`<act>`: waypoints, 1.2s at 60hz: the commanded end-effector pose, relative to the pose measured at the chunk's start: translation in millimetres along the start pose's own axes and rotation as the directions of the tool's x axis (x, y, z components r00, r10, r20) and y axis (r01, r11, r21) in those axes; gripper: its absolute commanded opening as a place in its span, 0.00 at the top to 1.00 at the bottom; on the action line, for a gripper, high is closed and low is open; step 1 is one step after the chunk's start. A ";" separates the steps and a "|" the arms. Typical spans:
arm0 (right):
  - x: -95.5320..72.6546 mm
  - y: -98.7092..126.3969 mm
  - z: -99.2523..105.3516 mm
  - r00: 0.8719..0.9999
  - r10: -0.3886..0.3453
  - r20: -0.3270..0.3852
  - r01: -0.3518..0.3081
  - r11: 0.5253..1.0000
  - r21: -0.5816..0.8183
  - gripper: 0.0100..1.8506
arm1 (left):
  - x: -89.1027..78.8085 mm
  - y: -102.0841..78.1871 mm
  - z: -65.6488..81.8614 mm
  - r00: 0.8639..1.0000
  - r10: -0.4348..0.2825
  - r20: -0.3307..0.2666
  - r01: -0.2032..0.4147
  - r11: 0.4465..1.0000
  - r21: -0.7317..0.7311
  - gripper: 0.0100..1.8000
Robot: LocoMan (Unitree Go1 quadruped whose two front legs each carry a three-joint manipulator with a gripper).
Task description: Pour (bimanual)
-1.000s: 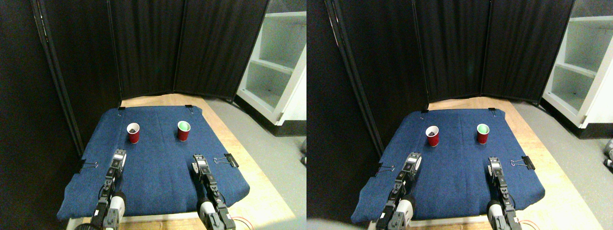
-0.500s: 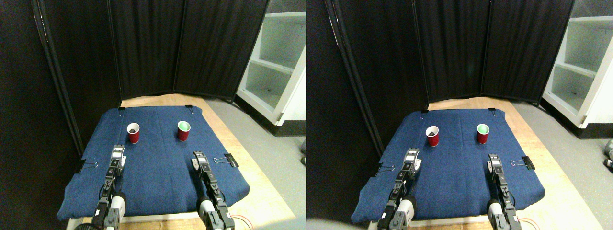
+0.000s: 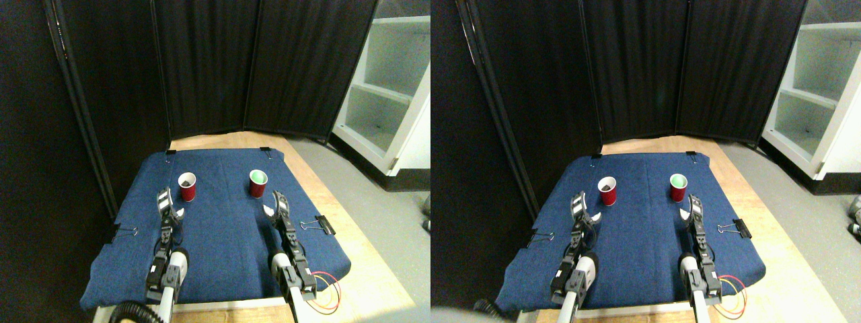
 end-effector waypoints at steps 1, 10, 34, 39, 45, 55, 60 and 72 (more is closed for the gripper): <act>7.5 3.4 -1.9 1.000 -0.003 0.011 0.003 0.999 0.033 0.71 | 7.6 -10.5 6.7 0.998 -0.008 0.063 0.015 0.995 -0.103 0.60; 16.8 5.8 -2.3 1.000 -0.004 0.018 0.002 0.994 0.111 0.70 | 20.3 -12.3 3.4 0.997 0.037 0.067 -0.021 0.974 -0.224 0.53; 41.4 -0.4 -9.4 0.992 -0.124 -0.016 0.114 0.841 0.529 0.60 | 38.5 -14.1 -5.6 0.995 0.094 0.038 -0.071 0.914 -0.399 0.50; 46.7 -4.5 -11.0 0.989 -0.147 -0.025 0.130 0.765 0.631 0.60 | 41.3 -12.4 -9.0 0.993 0.112 0.021 -0.093 0.898 -0.431 0.49; 50.9 -8.1 -14.1 0.981 -0.190 -0.044 0.166 0.692 0.703 0.56 | 43.4 -11.9 -14.0 0.987 0.157 0.030 -0.120 0.854 -0.505 0.48; 54.0 -11.4 -19.0 0.977 -0.208 -0.051 0.176 0.641 0.747 0.49 | 49.8 -8.1 -23.8 0.986 0.168 0.018 -0.128 0.808 -0.575 0.48; 54.5 -12.3 -21.2 0.974 -0.221 -0.055 0.185 0.623 0.760 0.44 | 49.8 -6.4 -29.3 0.985 0.172 0.007 -0.137 0.806 -0.575 0.51; 58.6 -12.1 -25.9 0.972 -0.227 -0.065 0.185 0.562 0.806 0.44 | 51.8 -3.4 -36.2 0.983 0.182 -0.013 -0.152 0.777 -0.611 0.45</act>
